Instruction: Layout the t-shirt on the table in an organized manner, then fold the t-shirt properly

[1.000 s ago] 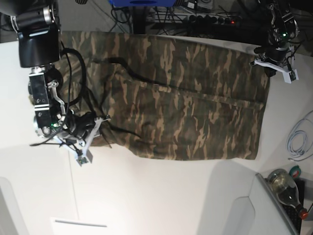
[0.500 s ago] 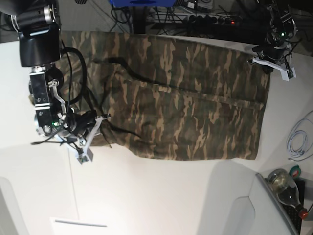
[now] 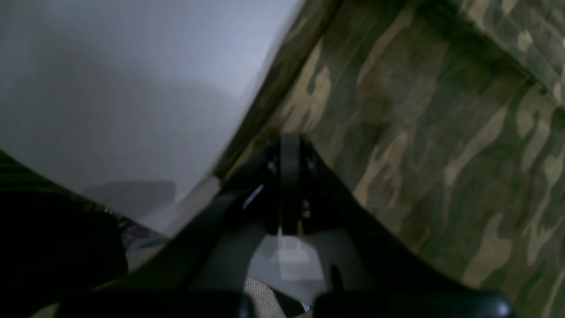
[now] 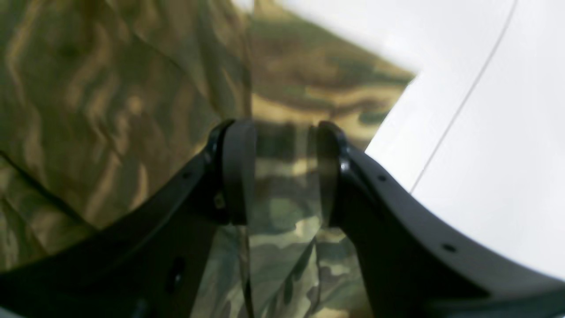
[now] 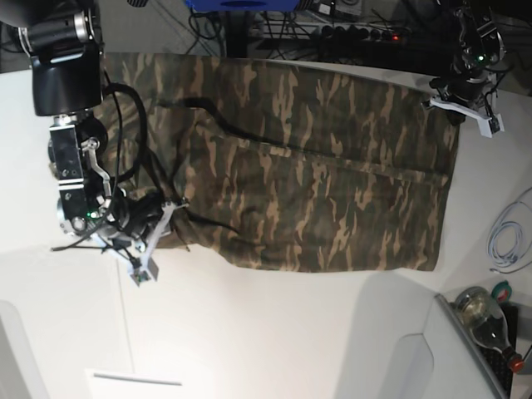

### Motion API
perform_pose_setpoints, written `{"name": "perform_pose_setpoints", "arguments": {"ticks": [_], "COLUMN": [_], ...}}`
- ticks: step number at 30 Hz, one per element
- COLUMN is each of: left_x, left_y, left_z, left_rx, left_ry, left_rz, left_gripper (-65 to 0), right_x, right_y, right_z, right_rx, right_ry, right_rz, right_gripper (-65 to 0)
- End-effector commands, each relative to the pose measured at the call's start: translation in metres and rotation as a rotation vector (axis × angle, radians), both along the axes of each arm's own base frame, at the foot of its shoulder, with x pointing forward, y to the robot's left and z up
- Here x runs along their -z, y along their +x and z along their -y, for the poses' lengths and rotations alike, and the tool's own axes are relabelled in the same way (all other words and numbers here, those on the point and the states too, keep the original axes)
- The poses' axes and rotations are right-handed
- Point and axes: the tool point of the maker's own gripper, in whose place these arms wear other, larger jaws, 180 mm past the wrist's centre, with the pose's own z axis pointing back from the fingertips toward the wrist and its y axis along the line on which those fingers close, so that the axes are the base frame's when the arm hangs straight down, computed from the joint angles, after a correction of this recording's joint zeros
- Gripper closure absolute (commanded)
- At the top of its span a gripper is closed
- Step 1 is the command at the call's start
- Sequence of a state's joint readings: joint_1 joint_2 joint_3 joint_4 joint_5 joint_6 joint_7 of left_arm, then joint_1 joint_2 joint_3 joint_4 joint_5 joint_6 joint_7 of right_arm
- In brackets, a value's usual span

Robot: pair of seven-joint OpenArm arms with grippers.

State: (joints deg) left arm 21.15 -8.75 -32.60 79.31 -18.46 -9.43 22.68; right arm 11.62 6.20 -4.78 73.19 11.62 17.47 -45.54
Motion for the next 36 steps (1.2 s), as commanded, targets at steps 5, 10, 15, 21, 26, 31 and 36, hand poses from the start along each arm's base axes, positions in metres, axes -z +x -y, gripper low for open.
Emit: {"name": "perform_pose_setpoints", "arguments": {"ticks": [5, 10, 15, 21, 26, 31, 36], "left_x": [-0.013, -0.010, -0.010, -0.010, -0.011, -0.011, -0.010], "left_y": [0.008, 0.006, 0.006, 0.006, 0.006, 0.006, 0.006], "left_z": [-0.006, -0.006, -0.007, -0.007, -0.007, -0.007, -0.007], "left_rx": [0.008, 0.006, 0.006, 0.006, 0.006, 0.006, 0.006], "left_ry": [0.026, 0.022, 0.023, 0.023, 0.024, 0.024, 0.024], "left_rz": [0.042, 0.036, 0.034, 0.034, 0.035, 0.035, 0.034], "left_gripper": [0.0, 0.0, 0.0, 0.0, 0.0, 0.0, 0.0], "right_x": [-0.005, 0.000, -0.001, -0.002, -0.001, 0.001, 0.002], "right_y": [0.017, 0.022, 0.023, 0.023, 0.024, 0.021, 0.021], "right_z": [-0.012, -0.010, -0.008, 0.002, 0.010, 0.010, 0.008], "right_rx": [0.006, 0.018, 0.019, 0.024, 0.028, 0.028, 0.025], "right_ry": [0.035, 0.046, 0.042, 0.022, 0.008, 0.007, 0.009], "right_rz": [0.013, 0.019, 0.022, 0.024, 0.021, 0.014, 0.012], "right_gripper": [-22.2, -22.1, -22.1, -22.1, -10.5, -5.9, -0.2]}}
